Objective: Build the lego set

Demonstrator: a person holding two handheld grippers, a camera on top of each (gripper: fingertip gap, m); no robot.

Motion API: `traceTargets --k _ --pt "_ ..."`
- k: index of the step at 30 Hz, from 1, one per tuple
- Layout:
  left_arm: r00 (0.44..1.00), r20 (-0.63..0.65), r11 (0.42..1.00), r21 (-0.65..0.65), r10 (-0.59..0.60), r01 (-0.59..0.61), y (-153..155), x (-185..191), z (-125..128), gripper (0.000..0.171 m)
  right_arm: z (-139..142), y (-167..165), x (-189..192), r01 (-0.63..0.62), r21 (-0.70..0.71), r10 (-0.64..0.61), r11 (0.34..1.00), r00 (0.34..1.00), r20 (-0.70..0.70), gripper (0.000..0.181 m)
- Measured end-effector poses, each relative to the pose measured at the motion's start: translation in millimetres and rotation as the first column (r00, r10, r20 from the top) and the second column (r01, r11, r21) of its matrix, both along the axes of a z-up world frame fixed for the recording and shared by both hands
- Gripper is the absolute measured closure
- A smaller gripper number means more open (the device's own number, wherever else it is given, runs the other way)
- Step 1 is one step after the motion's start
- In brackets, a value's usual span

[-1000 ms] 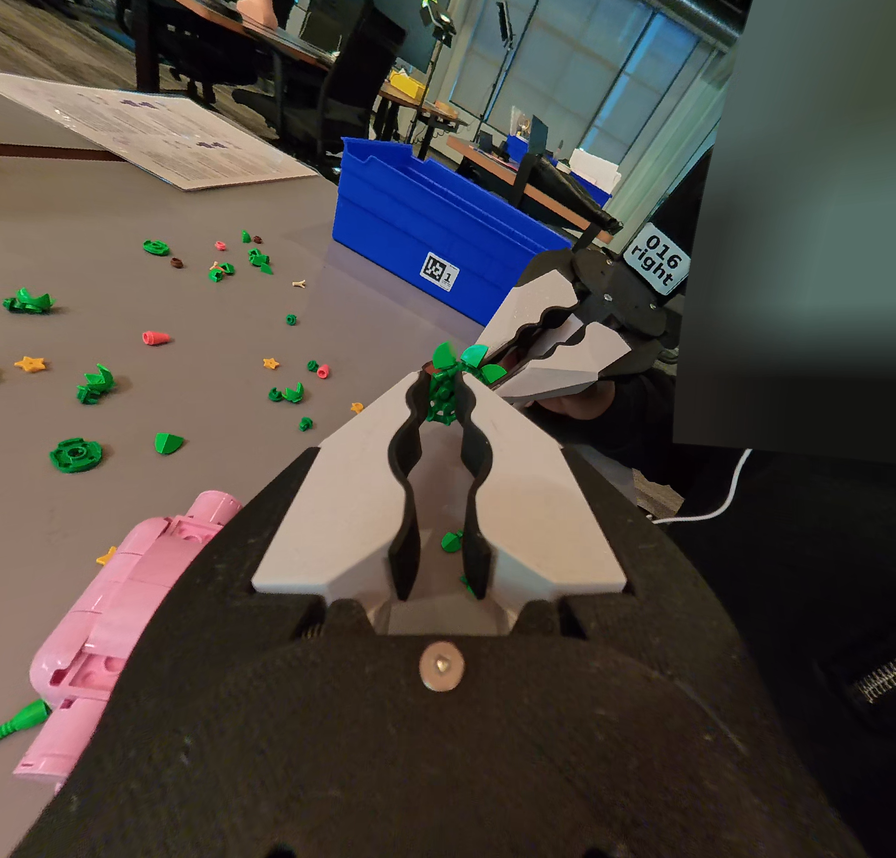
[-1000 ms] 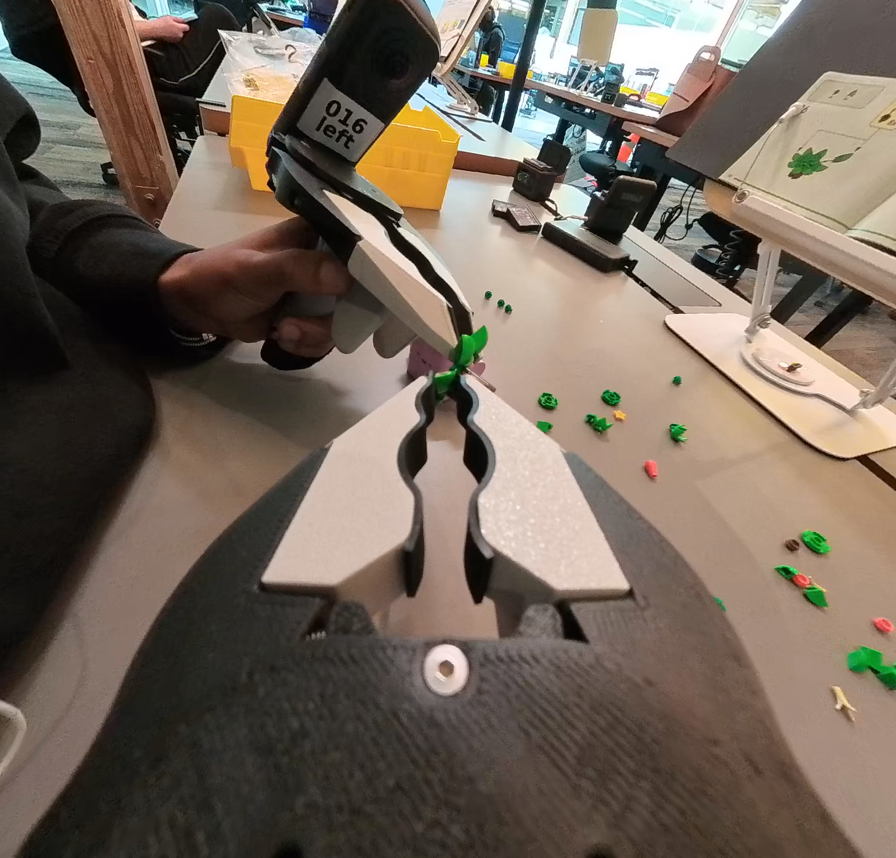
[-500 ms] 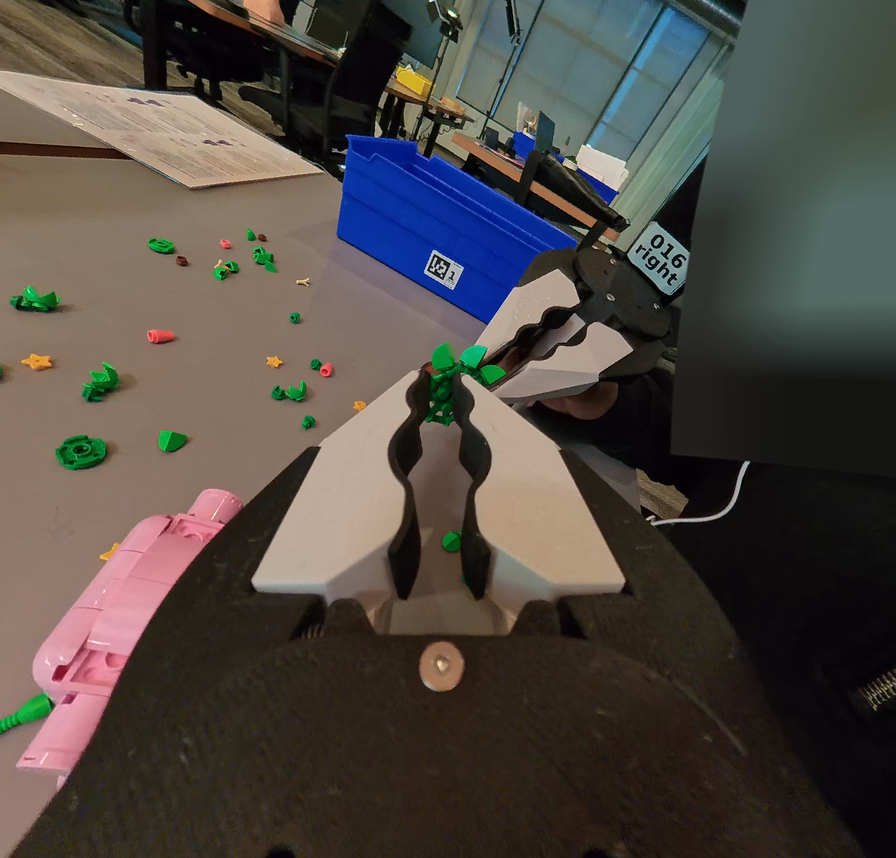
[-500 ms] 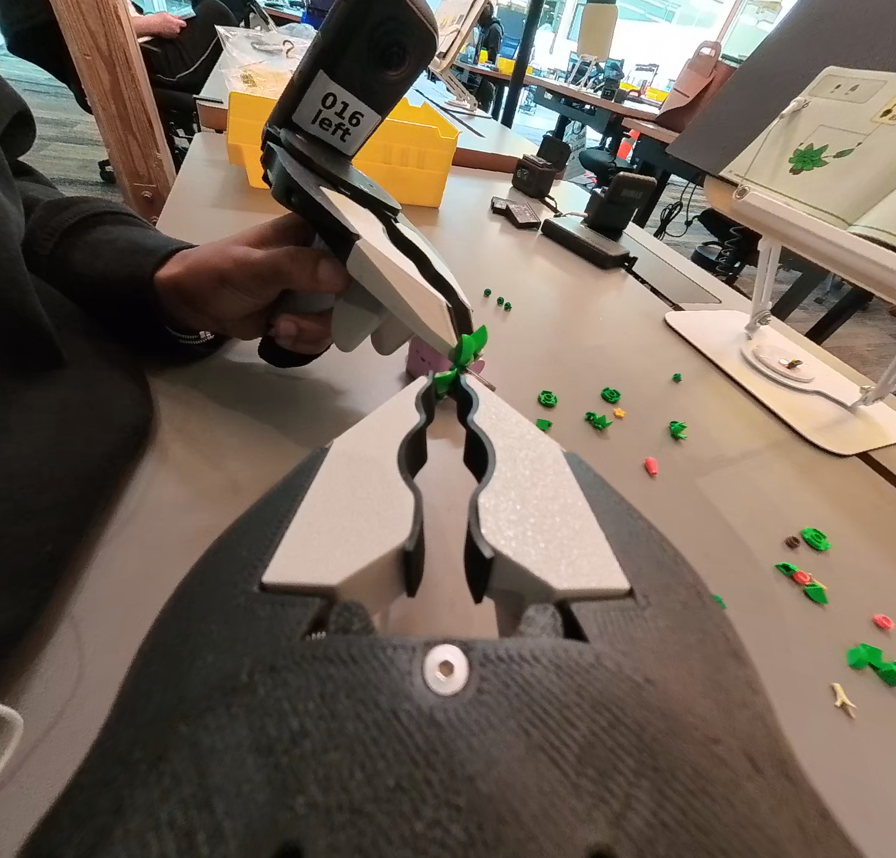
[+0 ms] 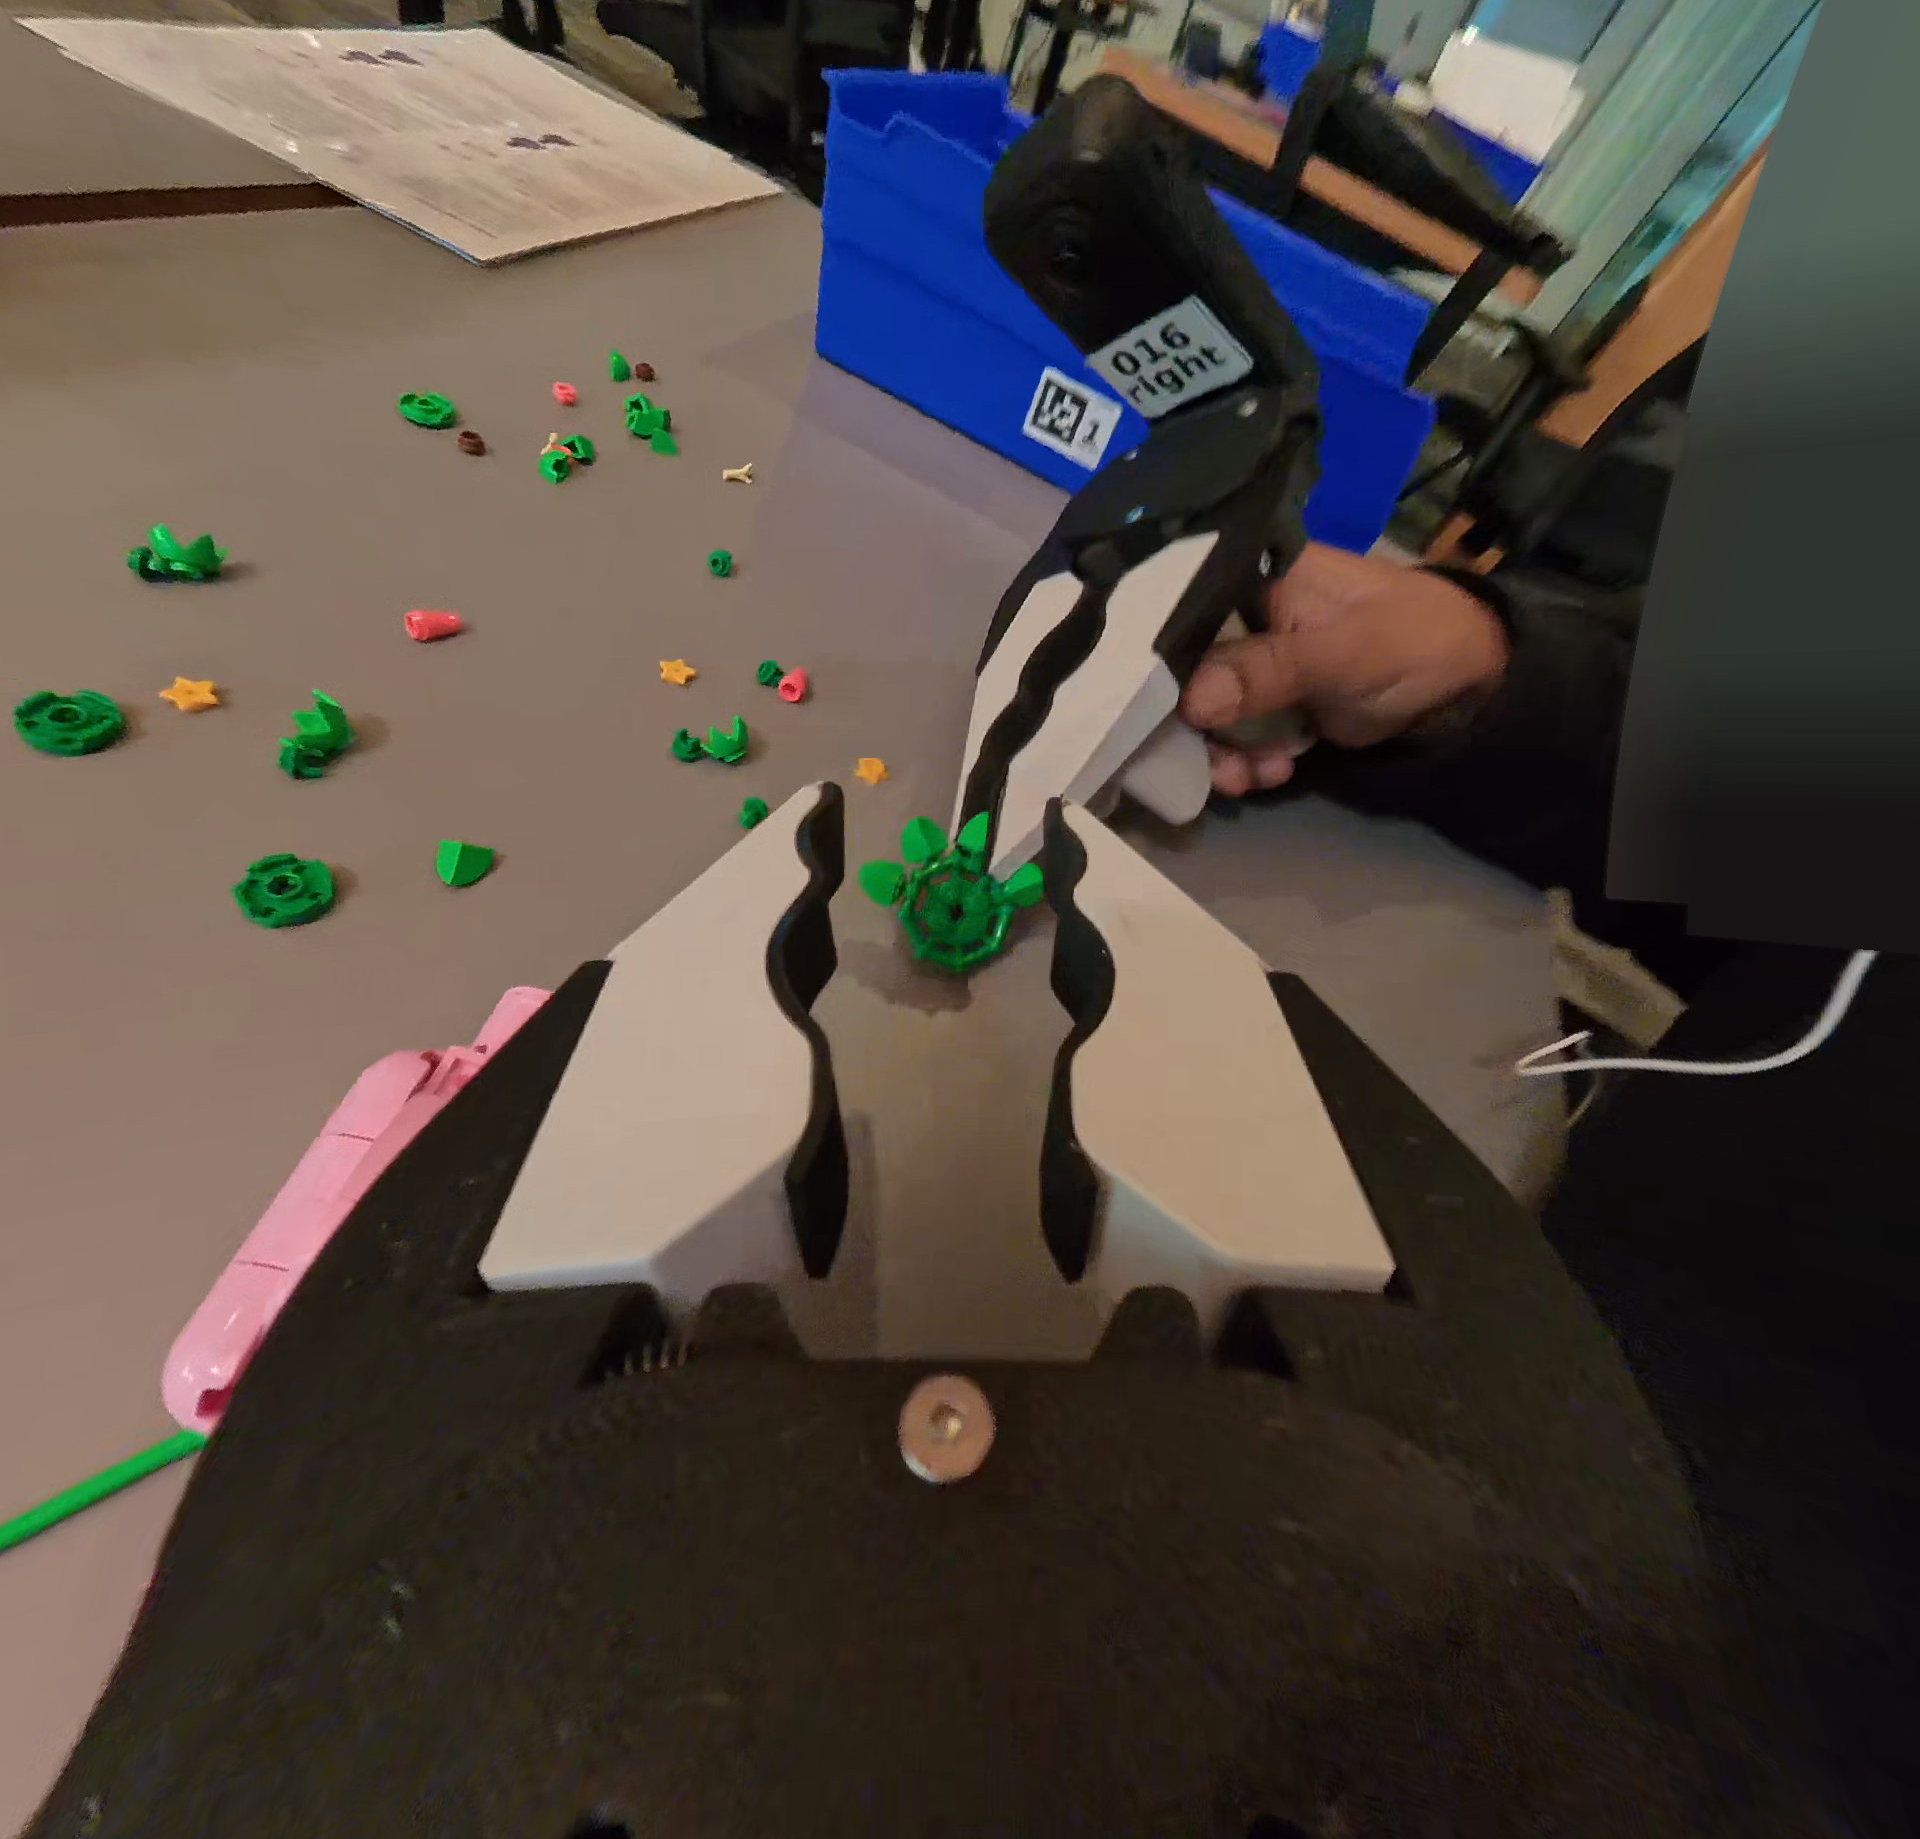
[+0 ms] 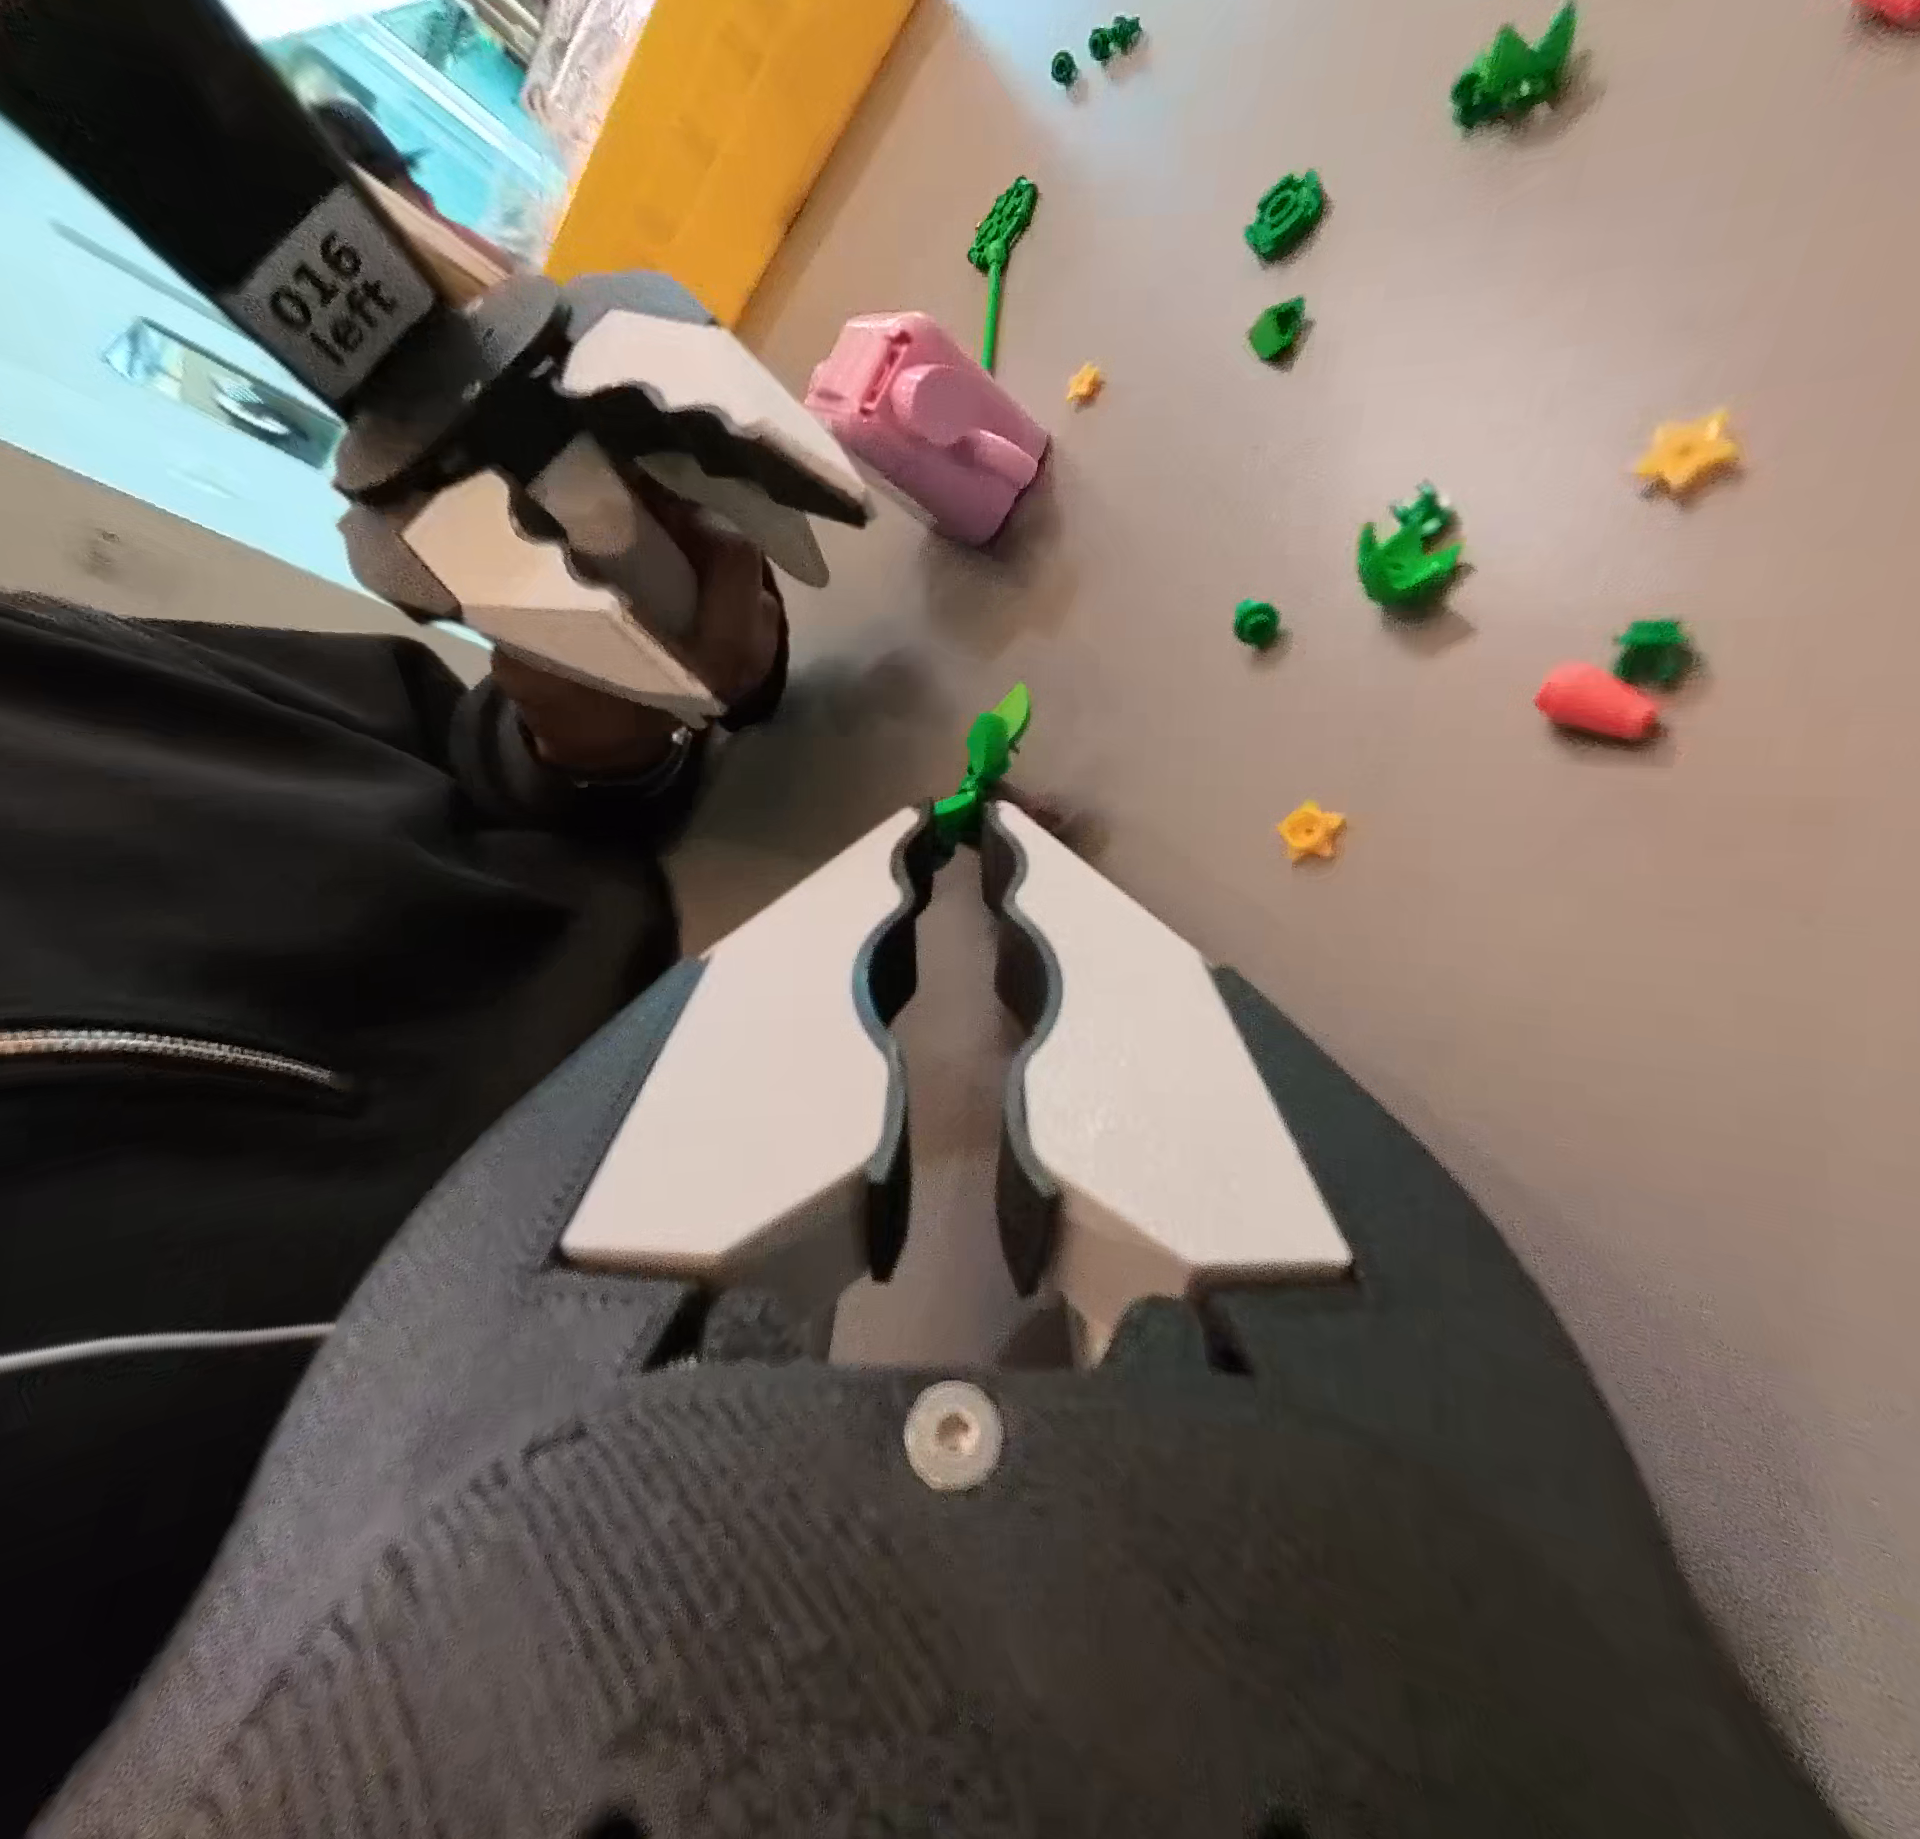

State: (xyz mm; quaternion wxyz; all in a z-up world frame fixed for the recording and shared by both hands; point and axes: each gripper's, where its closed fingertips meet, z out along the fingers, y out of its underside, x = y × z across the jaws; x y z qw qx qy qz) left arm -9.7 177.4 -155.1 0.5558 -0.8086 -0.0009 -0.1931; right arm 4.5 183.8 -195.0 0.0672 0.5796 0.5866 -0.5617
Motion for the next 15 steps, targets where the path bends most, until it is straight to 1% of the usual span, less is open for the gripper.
traceTargets --k 2,4,5,7,11,15 --pt "0.998 -0.066 1.0 -0.024 -0.004 0.002 1 2 -6 0.138 -2 4 1 0.009 -0.017 -0.008 1.0 1.0 0.021 0.175" --pt "0.994 -0.109 0.999 -0.048 -0.019 0.014 2 5 -12 0.138 -5 9 1 0.019 0.019 -0.02 1.0 0.999 0.03 0.175" --pt "0.992 -0.121 0.998 -0.058 -0.027 0.02 2 7 -14 0.138 -7 11 1 0.023 0.039 -0.025 0.999 0.999 0.035 0.172" --pt "0.991 -0.125 0.997 -0.071 -0.04 0.032 2 10 -17 0.138 -9 14 3 0.019 0.057 -0.021 0.998 0.999 0.042 0.163" --pt "0.994 -0.102 0.996 -0.075 -0.05 0.042 2 11 -17 0.137 -5 19 2 0.031 0.046 -0.032 0.998 0.999 0.021 0.16" --pt "0.993 -0.105 0.995 -0.083 -0.06 0.051 2 13 -18 0.137 2 25 1 0.049 0.039 -0.049 0.998 0.999 -0.016 0.156"
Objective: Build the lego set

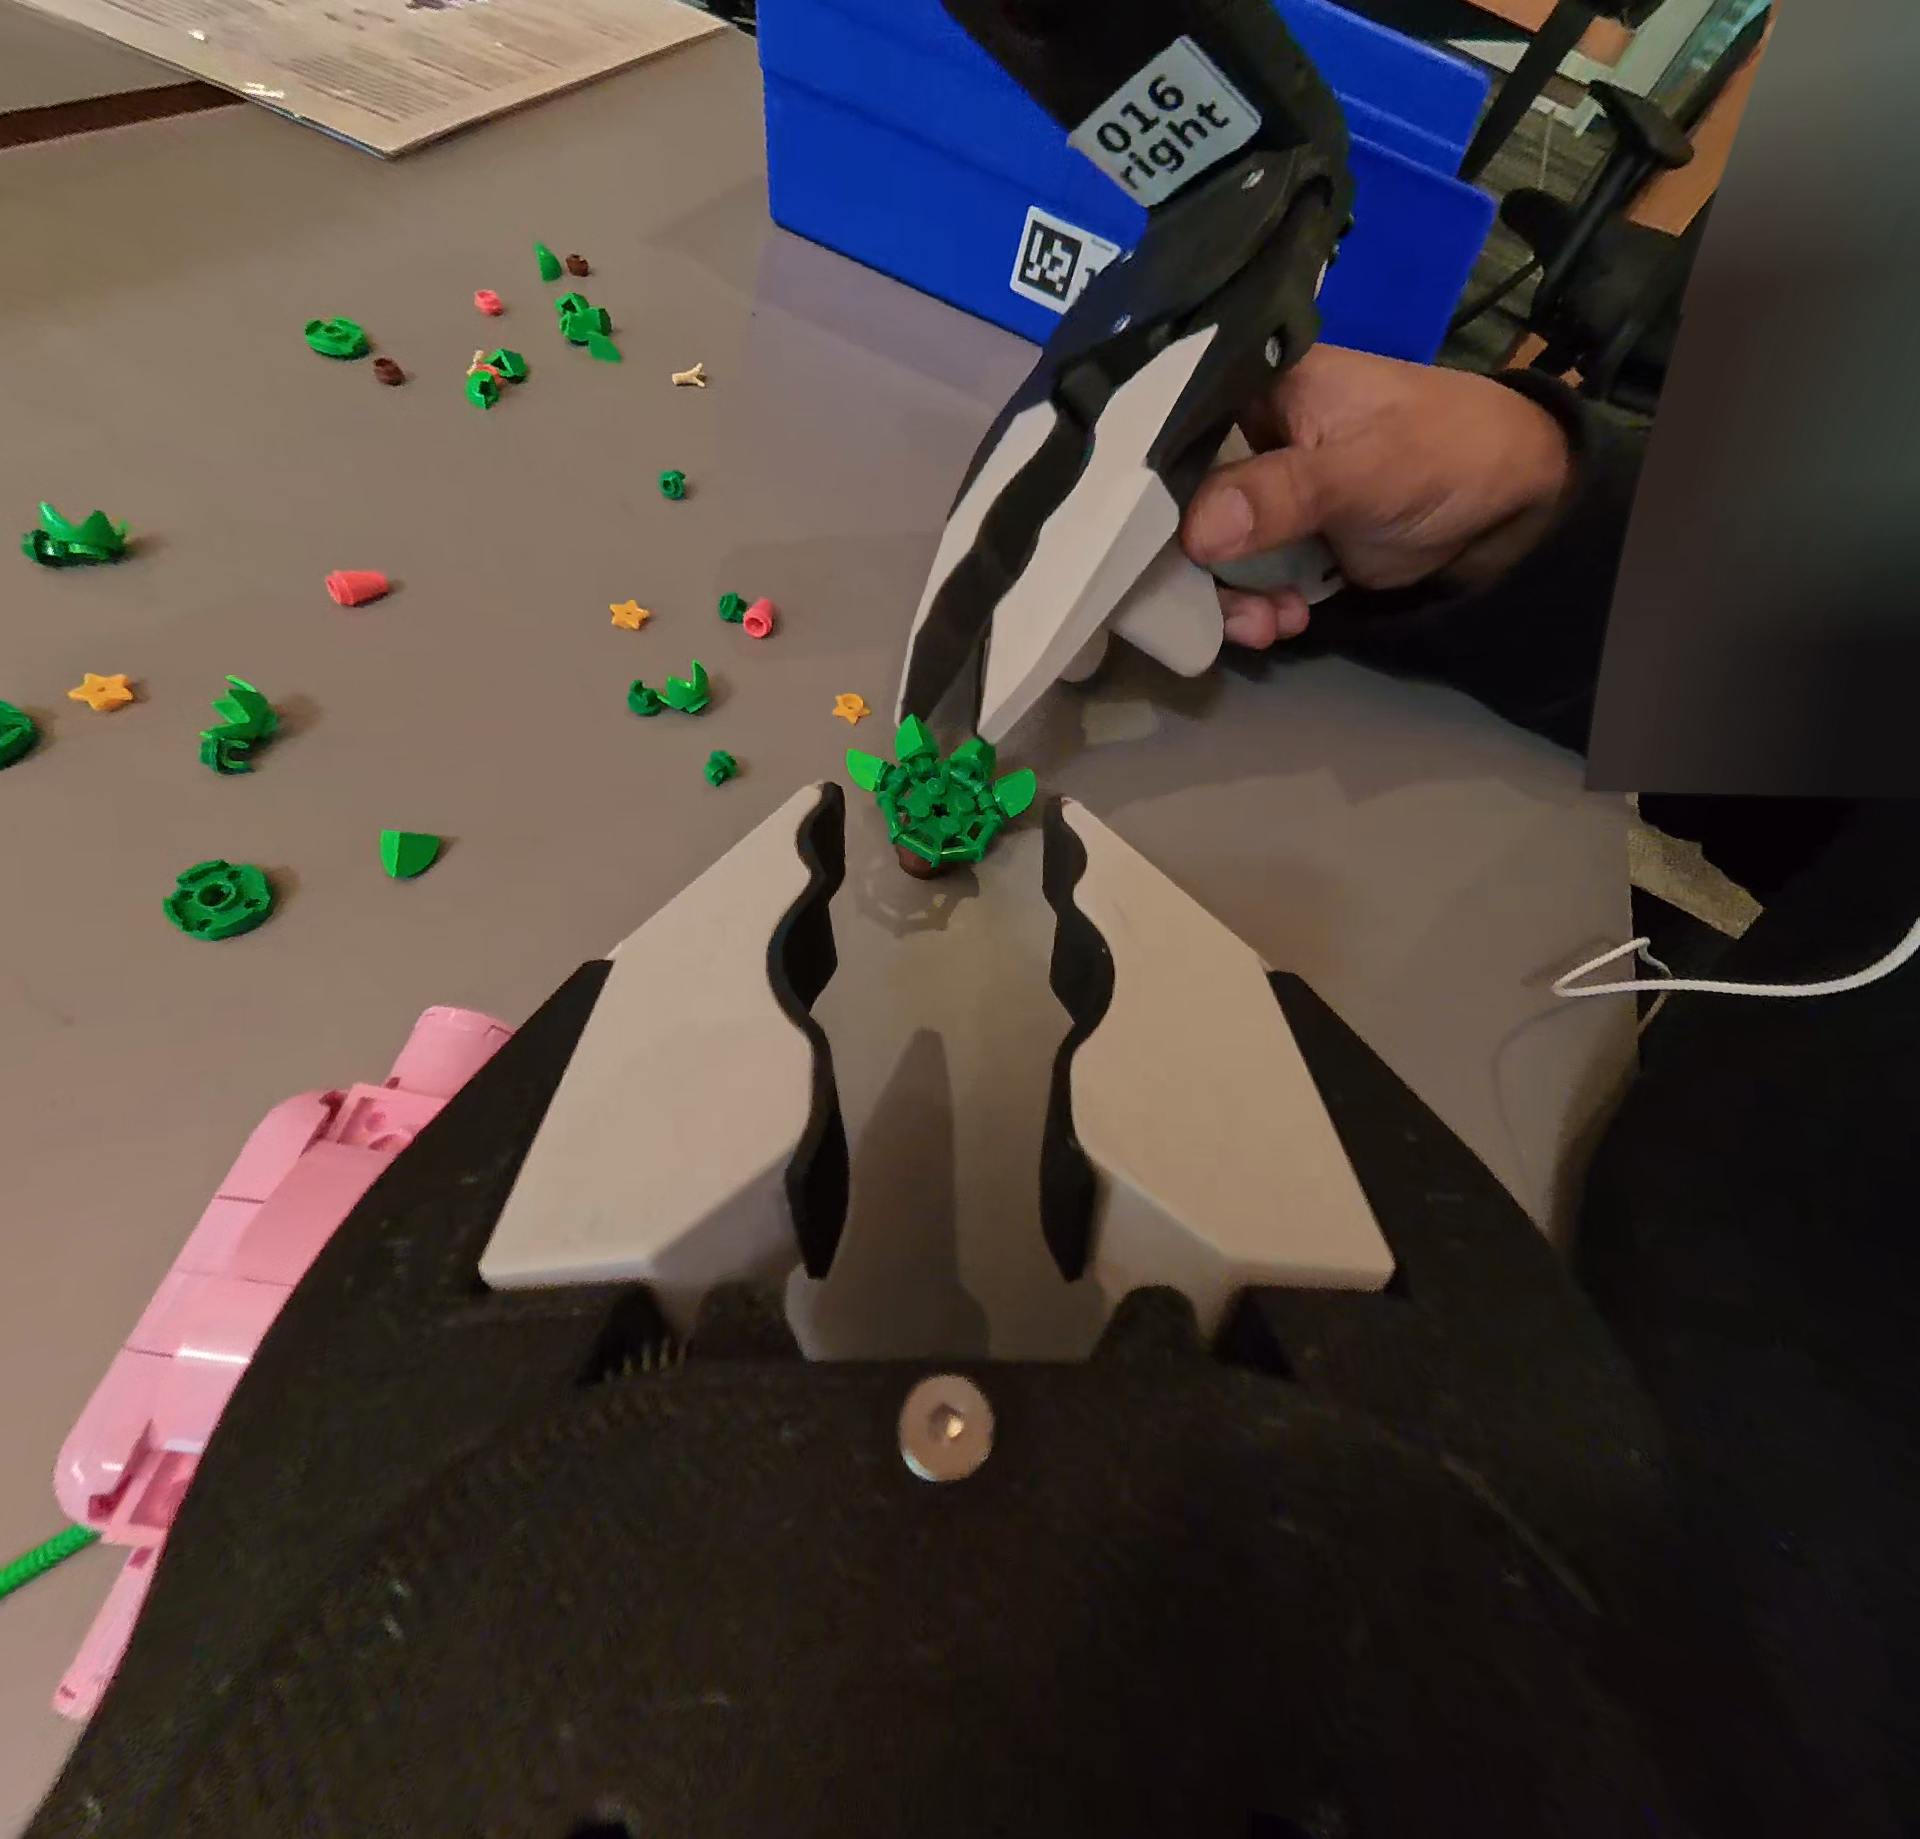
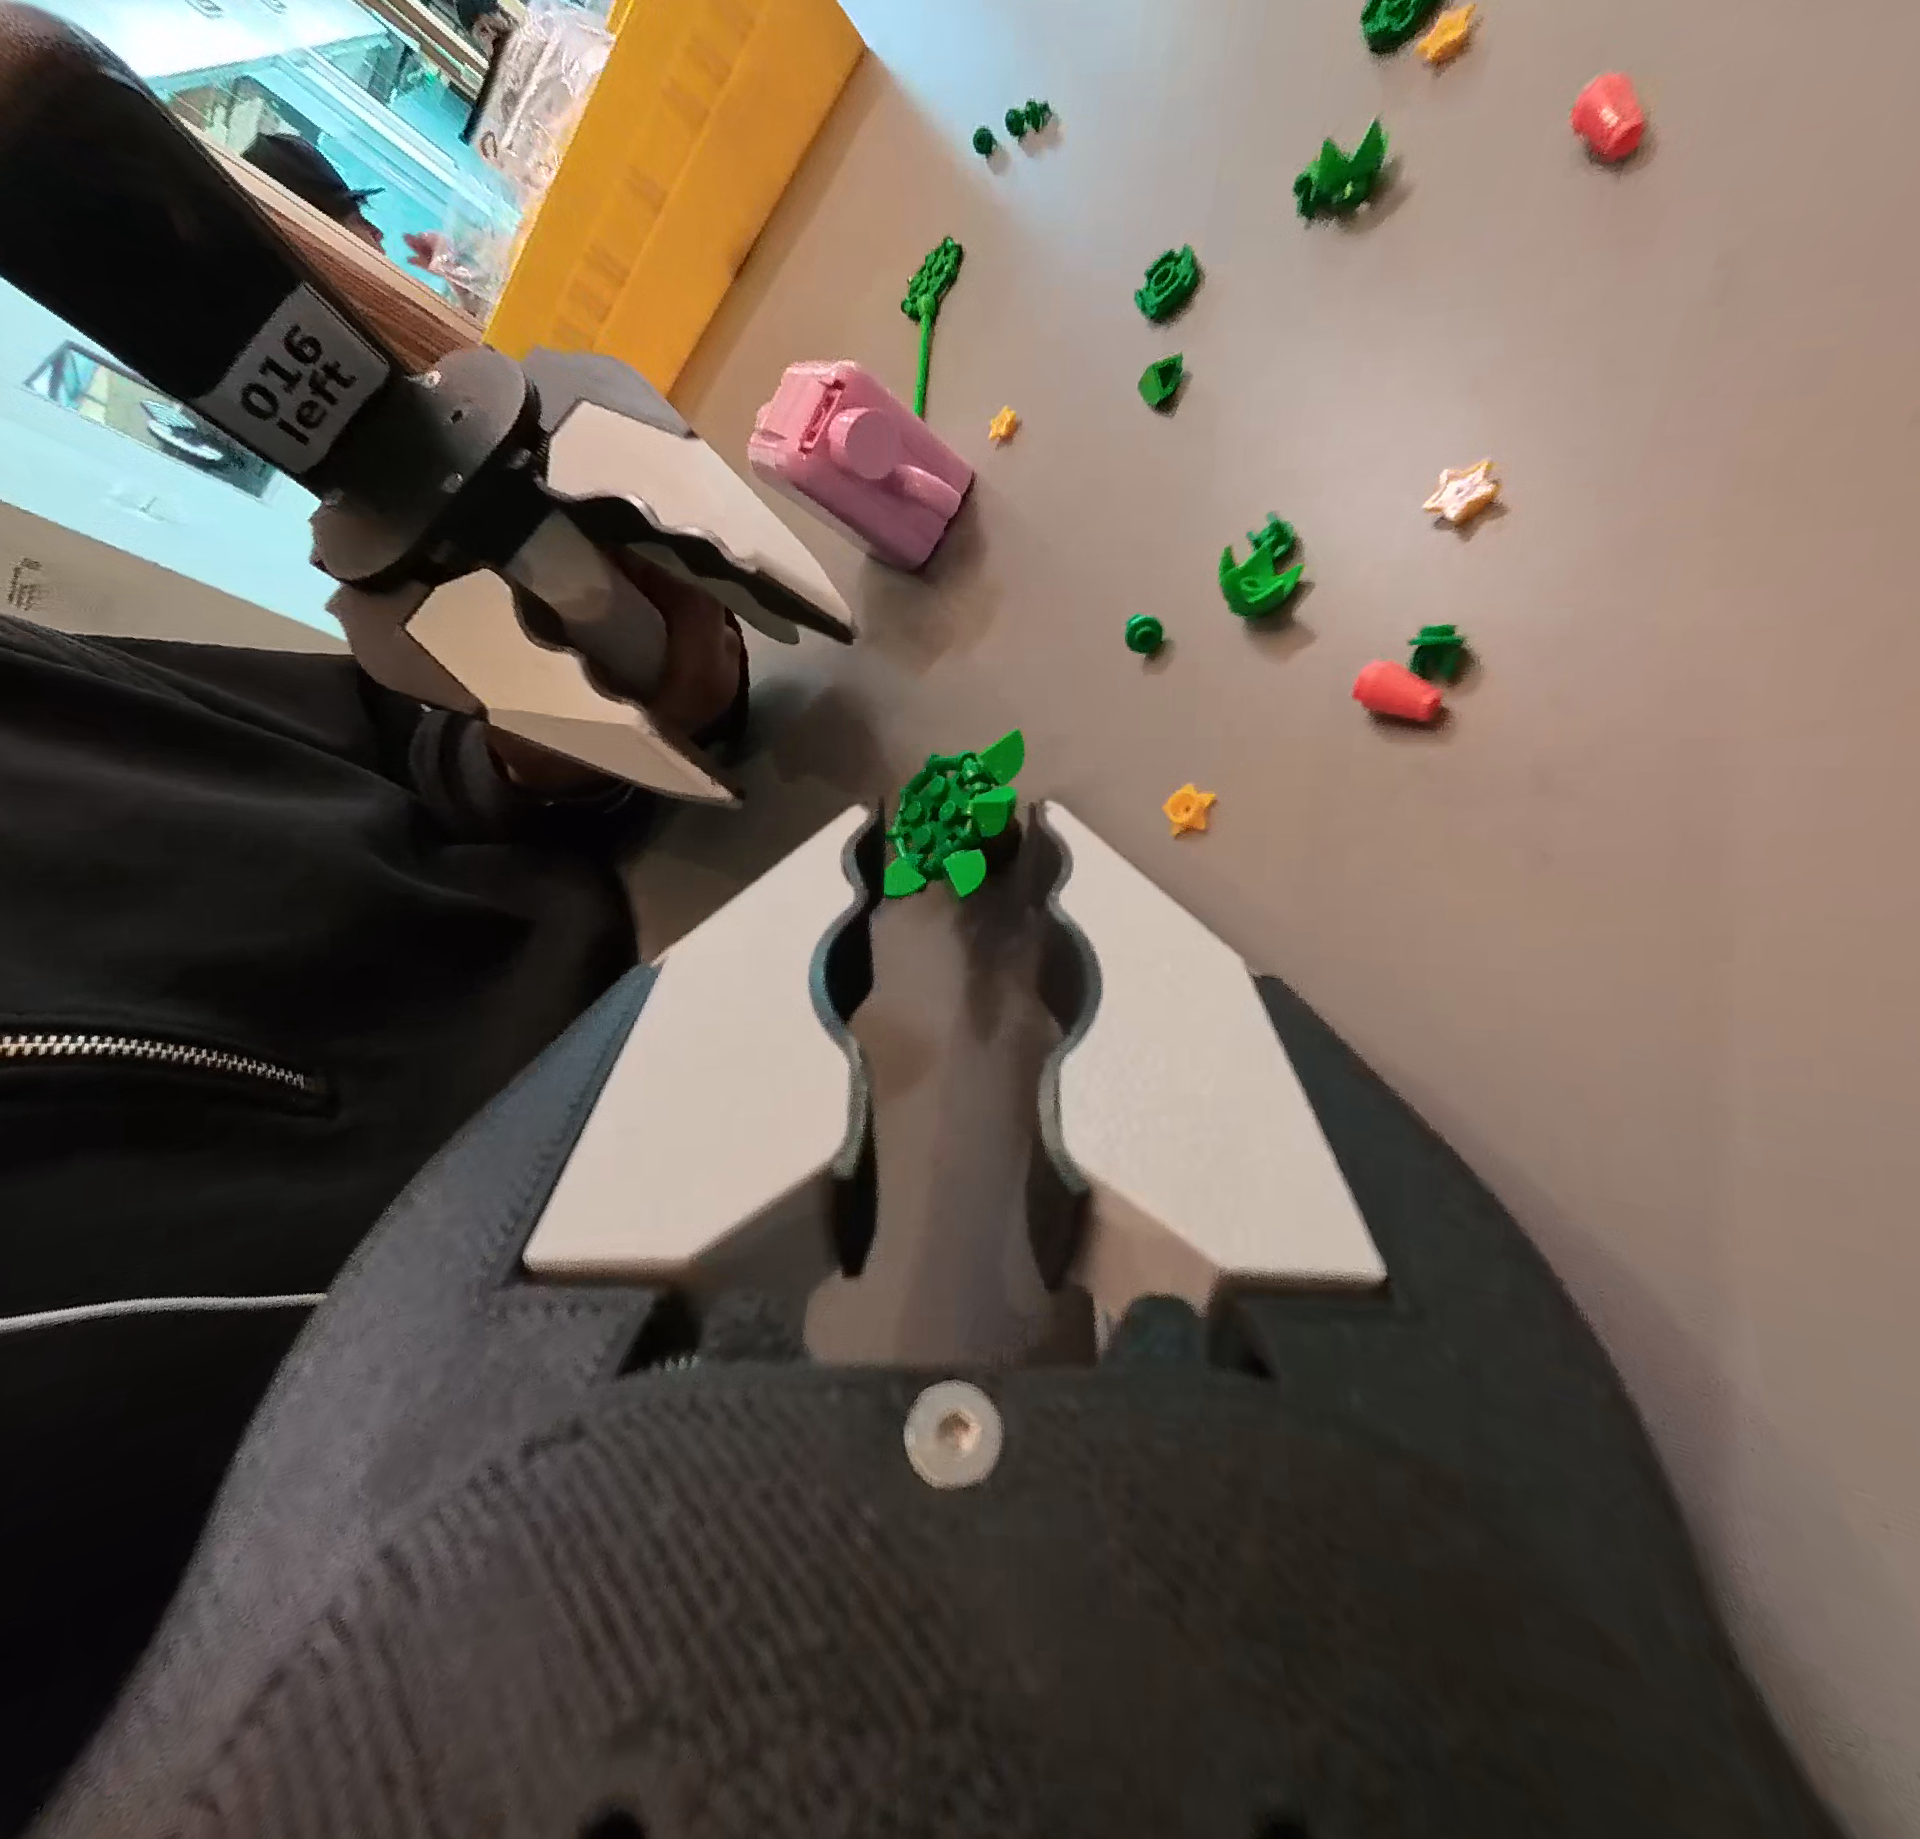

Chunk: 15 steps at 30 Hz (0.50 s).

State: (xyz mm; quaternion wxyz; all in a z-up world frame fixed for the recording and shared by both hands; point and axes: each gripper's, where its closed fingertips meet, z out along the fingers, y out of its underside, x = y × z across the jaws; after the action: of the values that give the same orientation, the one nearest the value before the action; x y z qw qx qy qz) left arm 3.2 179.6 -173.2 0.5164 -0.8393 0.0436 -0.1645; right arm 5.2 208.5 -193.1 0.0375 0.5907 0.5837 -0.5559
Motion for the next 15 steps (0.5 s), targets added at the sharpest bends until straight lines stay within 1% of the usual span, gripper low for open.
traceTargets --k 4,6,8,10,13,15 --pt "0.999 -0.027 0.999 -0.021 -0.024 0.023 0 5 -4 0.139 17 8 -3 0.02 0.006 -0.019 1.0 0.994 -0.105 0.151" --pt "0.998 -0.059 0.999 -0.041 -0.03 0.027 1 7 -8 0.142 21 8 -1 0.005 0.051 0.002 0.999 0.99 -0.138 0.149" --pt "0.995 -0.098 0.998 -0.068 -0.01 0.004 4 6 -13 0.146 19 7 1 -0.012 0.138 0.034 0.99 0.987 -0.156 0.149" --pt "0.992 -0.127 0.997 -0.08 0.011 -0.021 7 4 -16 0.146 17 4 3 -0.039 0.254 0.09 0.966 0.977 -0.193 0.157" --pt "0.989 -0.15 0.997 -0.073 0.018 -0.03 10 5 -15 0.148 12 -1 4 -0.05 0.427 0.163 0.903 0.959 -0.232 0.164" --pt "0.987 -0.161 0.997 -0.076 0.012 -0.024 11 7 -16 0.151 9 -3 5 -0.053 0.504 0.199 0.862 0.95 -0.242 0.168"
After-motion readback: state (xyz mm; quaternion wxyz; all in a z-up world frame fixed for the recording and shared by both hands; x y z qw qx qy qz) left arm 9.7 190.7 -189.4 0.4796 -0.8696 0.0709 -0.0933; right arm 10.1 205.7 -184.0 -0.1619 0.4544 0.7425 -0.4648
